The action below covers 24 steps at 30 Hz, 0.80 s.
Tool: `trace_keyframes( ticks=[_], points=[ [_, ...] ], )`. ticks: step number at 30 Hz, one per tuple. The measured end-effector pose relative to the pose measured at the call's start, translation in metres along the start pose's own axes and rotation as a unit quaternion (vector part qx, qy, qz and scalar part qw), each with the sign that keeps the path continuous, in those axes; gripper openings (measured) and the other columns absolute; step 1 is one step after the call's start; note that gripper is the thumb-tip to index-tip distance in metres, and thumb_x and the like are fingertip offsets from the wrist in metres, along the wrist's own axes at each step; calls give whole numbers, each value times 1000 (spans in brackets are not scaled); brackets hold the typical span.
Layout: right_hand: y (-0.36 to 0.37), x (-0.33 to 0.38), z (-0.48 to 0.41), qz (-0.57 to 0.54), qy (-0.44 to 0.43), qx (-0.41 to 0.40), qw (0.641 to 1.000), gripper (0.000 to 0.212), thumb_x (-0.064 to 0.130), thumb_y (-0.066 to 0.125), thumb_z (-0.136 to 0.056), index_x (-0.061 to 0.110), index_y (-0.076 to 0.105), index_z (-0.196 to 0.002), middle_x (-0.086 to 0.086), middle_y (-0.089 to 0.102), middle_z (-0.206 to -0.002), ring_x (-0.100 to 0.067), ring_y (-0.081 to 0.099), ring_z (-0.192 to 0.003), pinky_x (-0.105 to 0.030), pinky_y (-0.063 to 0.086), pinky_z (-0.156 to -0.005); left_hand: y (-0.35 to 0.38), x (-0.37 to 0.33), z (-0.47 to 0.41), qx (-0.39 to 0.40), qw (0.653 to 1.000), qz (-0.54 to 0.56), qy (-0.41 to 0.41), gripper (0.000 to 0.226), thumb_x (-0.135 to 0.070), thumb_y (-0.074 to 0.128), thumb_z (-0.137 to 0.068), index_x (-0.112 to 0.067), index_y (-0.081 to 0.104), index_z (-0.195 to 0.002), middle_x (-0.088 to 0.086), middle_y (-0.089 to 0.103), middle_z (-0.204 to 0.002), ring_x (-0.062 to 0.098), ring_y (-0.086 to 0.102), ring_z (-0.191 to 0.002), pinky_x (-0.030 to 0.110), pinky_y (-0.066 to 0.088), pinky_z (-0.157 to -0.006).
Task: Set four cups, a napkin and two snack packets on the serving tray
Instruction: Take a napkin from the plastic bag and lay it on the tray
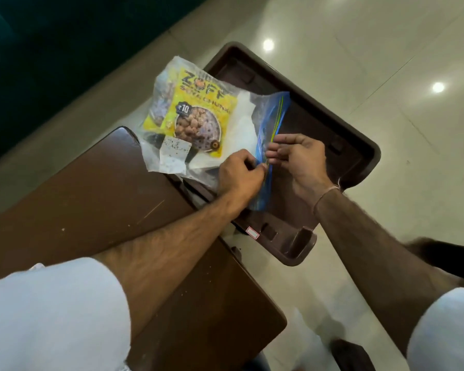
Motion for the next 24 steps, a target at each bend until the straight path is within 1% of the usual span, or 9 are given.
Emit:
trace_keyframes(
  ticks=[3,6,8,11,14,16,18,22,24],
  points=[
    [22,10,-1,32,-48,53,997,29,-16,50,-87,-2,67,-106,-13,72,-90,-16,72,-72,-23,59,-65,-24,-8,12,-46,993,96,54,21,-28,62,-82,-21,46,-70,-3,53,-72,17,48,-69,27,33,-57],
    [47,23,-3,239,-139,65,959,28,-2,60,-83,3,70,-109,-9,75,-104,-22,71,-96,-35,58,-83,-41,-18,24,-53,982,145,106,12,-28,54,-85,-20,47,-79,3,52,-84,17,46,-78,21,33,-64],
    [66,25,-6,334,-163,72,925,23,7,64,-84,3,70,-106,-15,73,-110,-29,67,-106,-38,54,-89,-49,-20,29,-53,975,180,119,5,-24,51,-88,-19,52,-88,7,56,-95,15,48,-86,18,37,-72],
    [83,11,-21,419,-74,78,901,9,12,54,-95,8,60,-100,-24,63,-126,-37,59,-119,-40,50,-98,-57,-20,34,-45,965,228,120,7,-19,49,-92,-21,54,-95,10,61,-103,15,53,-94,28,43,-83],
    [90,-6,-26,327,35,107,938,14,8,45,-98,17,56,-95,-24,59,-135,-38,57,-125,-47,48,-105,-62,-18,36,-37,963,235,125,7,-20,47,-93,-21,53,-97,13,60,-105,17,54,-96,34,46,-87],
    [85,-4,-17,231,42,77,969,17,5,51,-94,10,64,-102,-22,67,-122,-34,67,-106,-39,57,-90,-64,-16,36,-43,965,230,117,7,-23,47,-94,-21,53,-97,14,61,-106,22,56,-98,39,48,-87],
    [73,0,-3,150,25,56,987,18,1,60,-85,6,66,-100,-13,73,-103,-23,71,-83,-28,59,-70,-68,-14,36,-62,968,223,100,8,-27,47,-93,-22,52,-96,13,62,-106,27,58,-99,44,49,-86],
    [29,-1,31,-45,62,70,995,26,-7,64,-81,6,69,-103,-10,78,-99,-25,75,-89,-39,62,-81,-69,-10,33,-91,976,189,54,13,-30,48,-94,-17,51,-94,12,61,-103,28,58,-95,47,50,-81],
    [-3,5,48,-84,52,55,994,24,-9,62,-82,3,68,-102,-8,78,-93,-22,75,-84,-36,61,-75,-64,-8,32,-85,983,158,30,14,-28,53,-95,-13,51,-95,11,62,-101,25,57,-91,44,48,-75]
  ],
)
Point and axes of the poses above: each hand's wrist, its own z-axis away from the middle knuckle, its own y-axis out of the palm, x = y × z, the point moved 7 cm from there along -z, towards the middle knuckle
